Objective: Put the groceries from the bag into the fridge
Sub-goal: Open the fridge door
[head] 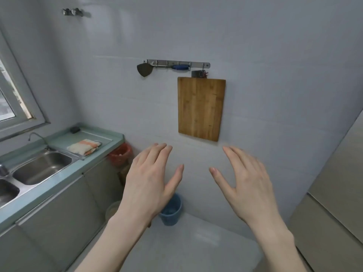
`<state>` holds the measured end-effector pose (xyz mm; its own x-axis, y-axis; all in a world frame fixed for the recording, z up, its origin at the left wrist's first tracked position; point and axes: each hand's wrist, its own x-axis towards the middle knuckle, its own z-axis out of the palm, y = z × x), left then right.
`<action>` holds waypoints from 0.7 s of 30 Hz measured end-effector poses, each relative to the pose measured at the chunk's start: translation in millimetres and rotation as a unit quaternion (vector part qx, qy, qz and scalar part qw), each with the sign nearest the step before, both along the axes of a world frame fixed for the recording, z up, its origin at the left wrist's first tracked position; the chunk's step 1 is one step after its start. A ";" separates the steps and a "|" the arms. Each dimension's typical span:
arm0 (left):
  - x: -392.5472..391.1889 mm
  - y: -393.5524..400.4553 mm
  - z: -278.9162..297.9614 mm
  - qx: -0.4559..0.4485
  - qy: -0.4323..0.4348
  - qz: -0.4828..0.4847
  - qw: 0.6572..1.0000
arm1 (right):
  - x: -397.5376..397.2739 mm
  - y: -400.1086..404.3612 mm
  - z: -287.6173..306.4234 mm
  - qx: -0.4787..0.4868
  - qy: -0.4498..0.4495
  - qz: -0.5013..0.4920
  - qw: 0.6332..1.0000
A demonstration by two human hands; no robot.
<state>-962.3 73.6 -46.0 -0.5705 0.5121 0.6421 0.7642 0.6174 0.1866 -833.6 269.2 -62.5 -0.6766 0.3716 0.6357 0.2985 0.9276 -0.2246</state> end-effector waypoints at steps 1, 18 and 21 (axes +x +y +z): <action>-8.9 12.4 1.3 -0.001 -0.002 -0.007 1.000 | -6.5 10.7 -0.6 -0.003 0.002 -0.009 1.000; -103.4 222.6 -0.2 0.034 -0.005 -0.192 0.981 | -50.1 159.7 2.6 0.044 0.003 -0.189 0.981; -120.3 264.6 -2.3 0.038 -0.005 -0.244 0.969 | -52.2 180.0 2.7 0.050 -0.002 -0.238 0.970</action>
